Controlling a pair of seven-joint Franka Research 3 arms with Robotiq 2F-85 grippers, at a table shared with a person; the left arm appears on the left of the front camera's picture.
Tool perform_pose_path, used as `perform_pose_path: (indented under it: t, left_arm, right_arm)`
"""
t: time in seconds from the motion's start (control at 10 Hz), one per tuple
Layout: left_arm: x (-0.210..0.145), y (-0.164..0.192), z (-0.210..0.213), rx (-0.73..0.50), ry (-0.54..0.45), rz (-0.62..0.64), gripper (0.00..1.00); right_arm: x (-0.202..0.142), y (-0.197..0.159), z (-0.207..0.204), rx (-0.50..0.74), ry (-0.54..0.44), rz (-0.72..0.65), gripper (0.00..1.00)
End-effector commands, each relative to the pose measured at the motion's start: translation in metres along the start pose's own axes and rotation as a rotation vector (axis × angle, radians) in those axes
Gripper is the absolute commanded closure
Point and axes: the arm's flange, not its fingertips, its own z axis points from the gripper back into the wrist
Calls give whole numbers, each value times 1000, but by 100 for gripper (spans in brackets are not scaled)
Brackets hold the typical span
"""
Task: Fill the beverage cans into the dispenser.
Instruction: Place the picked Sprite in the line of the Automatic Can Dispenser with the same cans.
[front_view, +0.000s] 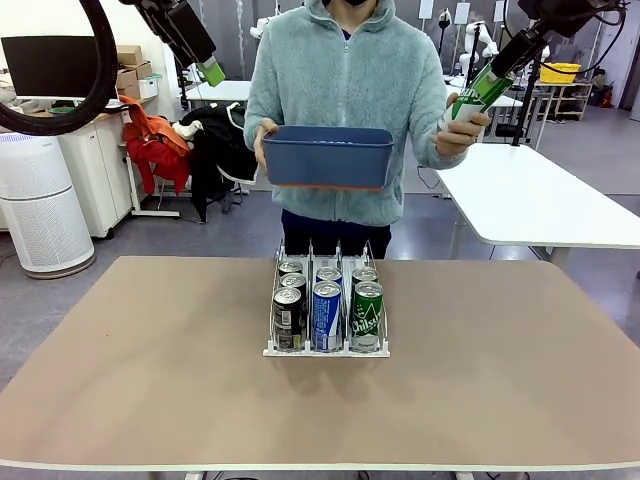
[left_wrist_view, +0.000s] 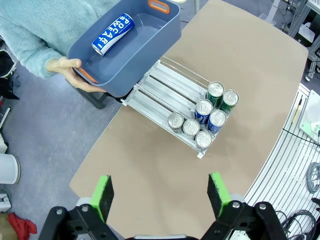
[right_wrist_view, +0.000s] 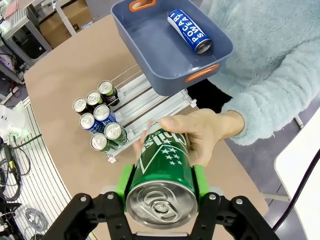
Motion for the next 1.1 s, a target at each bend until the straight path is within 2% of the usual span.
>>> perform_pose_path:
  t: [0.0,0.8,0.9,1.0]
  left_arm:
    - [-2,1,1,0,0,1,0]
    - [-2,1,1,0,0,1,0]
    - [-2,1,1,0,0,1,0]
    - [-2,1,1,0,0,1,0]
  right_arm:
    - [1,1,0,-3,3,5,100]
    - [1,1,0,-3,3,5,100]
    - [0,1,-2,3,2,1,42]
    - [-6,12,-2,-1,6,-4,42]
